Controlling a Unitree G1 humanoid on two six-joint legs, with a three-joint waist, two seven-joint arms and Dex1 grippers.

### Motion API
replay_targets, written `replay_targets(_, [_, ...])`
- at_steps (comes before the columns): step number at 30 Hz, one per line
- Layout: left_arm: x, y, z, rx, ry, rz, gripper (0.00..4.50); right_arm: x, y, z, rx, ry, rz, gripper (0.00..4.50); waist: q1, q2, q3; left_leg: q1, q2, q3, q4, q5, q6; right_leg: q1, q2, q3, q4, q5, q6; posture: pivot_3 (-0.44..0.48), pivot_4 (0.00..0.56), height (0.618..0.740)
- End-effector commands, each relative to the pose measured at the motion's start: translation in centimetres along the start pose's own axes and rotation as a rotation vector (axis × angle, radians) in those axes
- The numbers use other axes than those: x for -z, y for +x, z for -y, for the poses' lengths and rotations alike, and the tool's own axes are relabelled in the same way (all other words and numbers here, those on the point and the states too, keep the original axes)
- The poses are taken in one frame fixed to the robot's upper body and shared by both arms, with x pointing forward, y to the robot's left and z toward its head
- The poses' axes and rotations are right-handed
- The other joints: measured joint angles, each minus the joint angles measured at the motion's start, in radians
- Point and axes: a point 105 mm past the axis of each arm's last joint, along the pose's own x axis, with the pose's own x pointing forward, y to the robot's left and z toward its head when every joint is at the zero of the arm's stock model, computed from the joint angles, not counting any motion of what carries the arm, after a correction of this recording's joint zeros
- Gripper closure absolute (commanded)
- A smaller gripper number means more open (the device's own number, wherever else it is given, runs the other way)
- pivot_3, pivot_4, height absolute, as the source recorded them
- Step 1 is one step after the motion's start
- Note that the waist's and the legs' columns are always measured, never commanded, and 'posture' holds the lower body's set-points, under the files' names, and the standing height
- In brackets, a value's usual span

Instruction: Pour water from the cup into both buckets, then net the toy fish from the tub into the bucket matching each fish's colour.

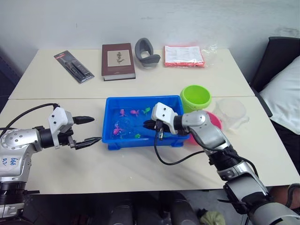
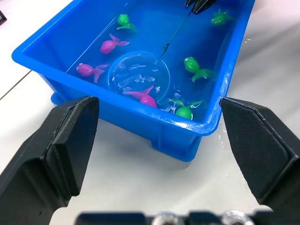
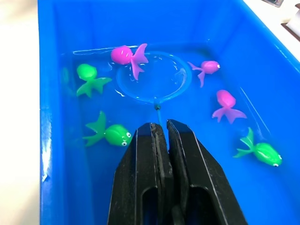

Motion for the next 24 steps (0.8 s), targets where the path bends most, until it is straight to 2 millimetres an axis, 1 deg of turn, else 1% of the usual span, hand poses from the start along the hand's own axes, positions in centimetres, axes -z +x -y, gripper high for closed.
replay_targets(1, [-0.9, -0.6, -0.3, -0.021, 0.031, 0.020, 0.07, -0.7, -0.2, 0.4, -0.004, -0.086, -0.010, 4.50, 0.000, 0.000, 0.000, 0.000, 0.000, 0.000, 0.000, 0.000, 0.000, 0.000, 0.000, 0.000, 0.000, 0.000, 0.000, 0.000, 0.150, 0.740])
replay_targets(5, [-0.9, -0.7, -0.4, -0.024, 0.030, 0.020, 0.07, -0.6, -0.1, 0.5, -0.012, -0.144, -0.037, 4.50, -0.002, 0.000, 0.000, 0.000, 0.000, 0.000, 0.000, 0.000, 0.000, 0.000, 0.000, 0.000, 0.000, 0.000, 0.000, 0.000, 0.150, 0.740])
replay_targets(8, [-0.9, -0.7, -0.3, -0.025, 0.029, 0.020, 0.07, -0.8, 0.3, -0.3, -0.049, -0.127, -0.024, 4.50, -0.003, 0.000, 0.000, 0.000, 0.000, 0.000, 0.000, 0.000, 0.000, 0.000, 0.000, 0.000, 0.000, 0.000, 0.000, 0.000, 0.150, 0.740])
replay_targets(10, [-0.9, -0.7, -0.3, -0.025, 0.029, 0.020, 0.07, -1.2, 0.4, -0.5, -0.055, -0.099, 0.002, 4.50, -0.003, 0.000, 0.000, 0.000, 0.000, 0.000, 0.000, 0.000, 0.000, 0.000, 0.000, 0.000, 0.000, 0.000, 0.000, 0.000, 0.150, 0.740])
replay_targets(11, [-0.9, -0.7, -0.3, -0.024, 0.030, 0.020, 0.07, -1.4, 0.3, -0.9, -0.092, -0.097, 0.004, 4.50, -0.003, 0.000, 0.000, 0.000, 0.000, 0.000, 0.000, 0.000, 0.000, 0.000, 0.000, 0.000, 0.000, 0.000, 0.000, 0.000, 0.150, 0.740])
replay_targets(13, [-1.0, -0.7, -0.3, -0.025, 0.032, 0.020, 0.07, -1.6, 0.1, -1.0, -0.118, -0.103, 0.001, 4.50, -0.002, 0.000, 0.000, 0.000, 0.000, 0.000, 0.000, 0.000, 0.000, 0.000, 0.000, 0.000, 0.000, 0.000, 0.000, 0.000, 0.150, 0.740])
replay_targets(17, [-1.1, -1.1, -0.9, -0.030, 0.039, 0.013, 0.07, -2.9, 0.2, 0.0, -0.076, -0.059, 0.042, 4.50, -0.003, 0.000, 0.000, 0.000, 0.000, 0.000, 0.000, 0.000, 0.000, 0.000, 0.000, 0.000, 0.000, 0.000, 0.000, 0.000, 0.150, 0.740])
replay_targets(20, [-1.2, -1.2, -1.0, -0.030, 0.043, 0.013, 0.07, -3.2, 0.2, 0.5, -0.054, -0.042, 0.048, 4.50, -0.003, 0.000, 0.000, 0.000, 0.000, 0.000, 0.000, 0.000, 0.000, 0.000, 0.000, 0.000, 0.000, 0.000, 0.000, 0.000, 0.150, 0.740])
replay_targets(24, [-1.2, -0.9, -0.6, -0.022, 0.041, 0.015, 0.07, -3.1, -0.3, 0.5, -0.057, 0.007, 0.054, 4.50, -0.002, 0.000, 0.000, -0.001, 0.000, 0.000, 0.000, 0.000, 0.000, 0.000, 0.000, 0.000, 0.000, 0.000, 0.000, 0.000, 0.150, 0.740])
